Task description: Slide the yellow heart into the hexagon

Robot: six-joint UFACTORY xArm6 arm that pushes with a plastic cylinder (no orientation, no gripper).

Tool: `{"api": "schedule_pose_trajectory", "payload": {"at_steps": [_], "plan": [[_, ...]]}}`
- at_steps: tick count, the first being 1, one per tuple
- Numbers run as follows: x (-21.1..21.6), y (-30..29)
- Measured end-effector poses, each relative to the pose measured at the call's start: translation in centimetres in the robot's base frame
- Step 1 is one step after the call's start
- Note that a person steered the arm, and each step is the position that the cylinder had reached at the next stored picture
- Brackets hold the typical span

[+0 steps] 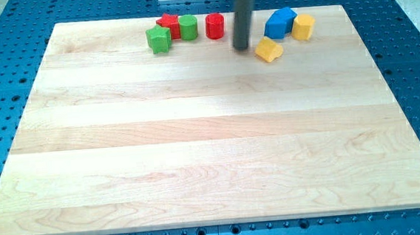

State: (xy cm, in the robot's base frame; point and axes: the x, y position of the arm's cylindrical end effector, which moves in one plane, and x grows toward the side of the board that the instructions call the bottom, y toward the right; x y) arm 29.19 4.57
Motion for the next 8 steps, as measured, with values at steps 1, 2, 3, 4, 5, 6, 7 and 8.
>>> {"api": "schedule_pose_trajectory", "payload": {"at_steps": [1,2,3,4,5,6,7,8], "plan": [[2.8,1.8],[3.2,5.6],[1.4,11.2],[3.7,8.4],[4.1,14.0],[1.0,16.1],[0.7,16.2],[0.9,16.2]]}}
